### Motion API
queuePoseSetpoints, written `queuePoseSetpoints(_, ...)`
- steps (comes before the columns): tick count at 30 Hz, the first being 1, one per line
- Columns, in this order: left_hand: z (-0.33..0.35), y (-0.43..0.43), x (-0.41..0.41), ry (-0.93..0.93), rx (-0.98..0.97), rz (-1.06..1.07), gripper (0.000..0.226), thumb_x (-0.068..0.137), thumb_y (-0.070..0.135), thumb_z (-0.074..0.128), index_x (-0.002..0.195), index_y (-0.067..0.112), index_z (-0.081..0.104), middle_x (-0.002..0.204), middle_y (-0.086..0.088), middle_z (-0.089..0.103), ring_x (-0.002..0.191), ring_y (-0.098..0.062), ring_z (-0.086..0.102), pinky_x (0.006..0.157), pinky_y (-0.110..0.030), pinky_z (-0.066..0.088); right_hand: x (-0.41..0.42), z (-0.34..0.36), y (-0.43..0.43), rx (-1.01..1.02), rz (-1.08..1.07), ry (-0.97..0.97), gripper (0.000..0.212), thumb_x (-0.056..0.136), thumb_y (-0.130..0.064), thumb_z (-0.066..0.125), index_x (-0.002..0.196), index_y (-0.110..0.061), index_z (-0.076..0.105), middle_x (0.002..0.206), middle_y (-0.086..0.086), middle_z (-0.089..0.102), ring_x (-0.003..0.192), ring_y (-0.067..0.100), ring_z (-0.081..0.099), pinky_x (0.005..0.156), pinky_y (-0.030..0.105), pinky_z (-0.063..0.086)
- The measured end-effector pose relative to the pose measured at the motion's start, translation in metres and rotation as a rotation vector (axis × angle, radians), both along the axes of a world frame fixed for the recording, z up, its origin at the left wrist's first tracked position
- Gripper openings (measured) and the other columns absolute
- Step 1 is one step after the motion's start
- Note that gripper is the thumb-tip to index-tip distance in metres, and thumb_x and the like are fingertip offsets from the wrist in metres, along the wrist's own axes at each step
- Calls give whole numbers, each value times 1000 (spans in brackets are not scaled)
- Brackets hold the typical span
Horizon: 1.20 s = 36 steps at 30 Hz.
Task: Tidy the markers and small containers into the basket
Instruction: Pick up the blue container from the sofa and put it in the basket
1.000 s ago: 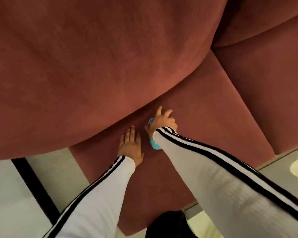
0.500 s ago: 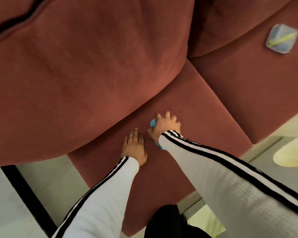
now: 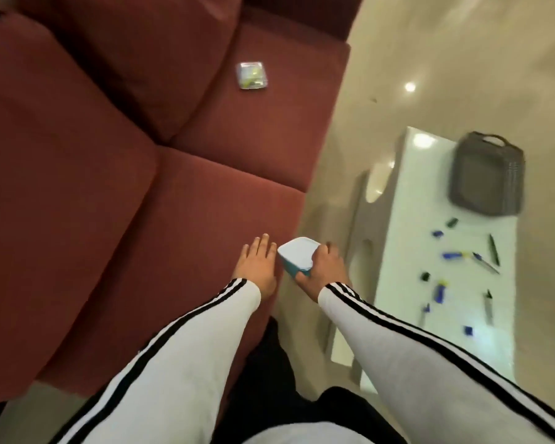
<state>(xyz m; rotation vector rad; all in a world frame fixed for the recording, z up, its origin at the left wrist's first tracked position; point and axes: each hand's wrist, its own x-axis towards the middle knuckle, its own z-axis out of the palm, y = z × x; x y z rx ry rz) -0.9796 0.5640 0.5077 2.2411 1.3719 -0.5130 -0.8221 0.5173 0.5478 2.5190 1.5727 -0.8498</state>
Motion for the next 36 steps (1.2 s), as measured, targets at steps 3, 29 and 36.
queuePoseSetpoints(3,17,-56,78,-1,9,-178,77,89,22,44,156,15,5,164,-8,-6,151,-24,-5,122,-45,4,70,10,-96,70,-224,38,60,73,-39,69,119,-6,48,136,12,39,118,34,48,95,37,46)
queuePoseSetpoints(29,-2,-611,648,70,-37,-1012,77,95,40,41,155,8,4,164,-10,-4,150,-27,-3,121,-45,4,527,-12,-748,263,-1103,77,58,72,-33,73,116,-8,44,148,10,24,131,29,36,100,31,40)
queuePoseSetpoints(36,12,-632,774,18,-70,-897,78,91,27,44,155,10,3,164,-11,-4,150,-28,-3,122,-45,4,671,2,-777,213,-982,83,65,70,-31,72,124,-10,42,140,5,29,126,26,39,97,31,41)
